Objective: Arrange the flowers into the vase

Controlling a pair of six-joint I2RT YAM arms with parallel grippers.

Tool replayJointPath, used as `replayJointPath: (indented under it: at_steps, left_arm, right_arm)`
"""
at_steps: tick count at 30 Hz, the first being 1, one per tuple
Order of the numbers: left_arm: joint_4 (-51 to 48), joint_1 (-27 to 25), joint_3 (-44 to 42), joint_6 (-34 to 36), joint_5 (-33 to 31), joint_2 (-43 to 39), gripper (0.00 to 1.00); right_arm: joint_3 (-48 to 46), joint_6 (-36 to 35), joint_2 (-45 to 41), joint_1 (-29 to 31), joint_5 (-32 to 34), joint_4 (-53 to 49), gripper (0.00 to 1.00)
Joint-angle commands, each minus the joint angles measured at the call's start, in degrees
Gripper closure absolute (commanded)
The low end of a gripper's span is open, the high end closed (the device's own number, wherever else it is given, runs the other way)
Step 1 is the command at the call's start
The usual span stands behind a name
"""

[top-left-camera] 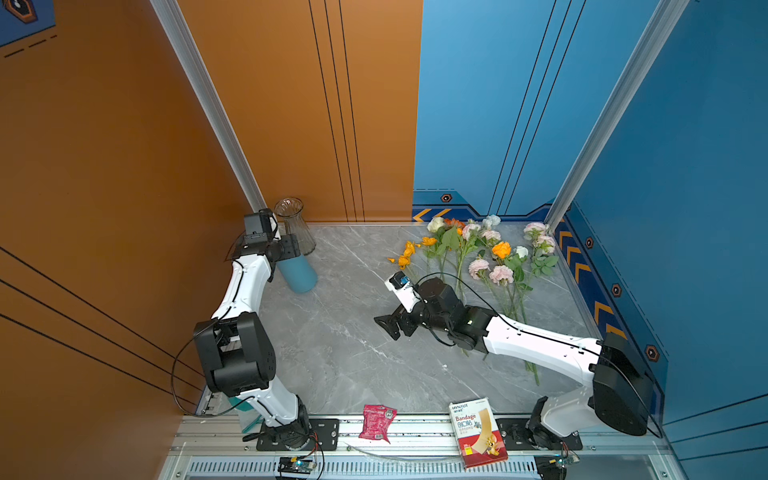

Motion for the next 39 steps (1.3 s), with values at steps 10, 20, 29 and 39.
replayJointPath:
  at_steps: [10, 20, 29, 39]
  left_arm:
    - [5.8, -21.47, -6.68, 0.7, -0.35, -16.48, 0.81]
    - [5.54, -39.84, -10.03, 2.12, -6.05, -15.98, 0.81]
    - [3.47, -49.07, -10.84, 3.83, -10.5, -14.82, 0.81]
    - [3.65, -51.17, -13.77, 5.18, -8.5, -14.14, 0.81]
  right_arm:
    - [-13.07, 5.15, -11.97, -9.65, 2.54, -0.23, 0.0]
    - [-19.53, 6.26, -18.55, -15.16, 1.96, -2.47, 0.0]
    - [-21.42, 6.21, -20.22, -17.15, 1.6, -3.29, 0.0]
    - [-21.18, 6.1, -19.63, -18.62, -0.48, -3.97, 0.0]
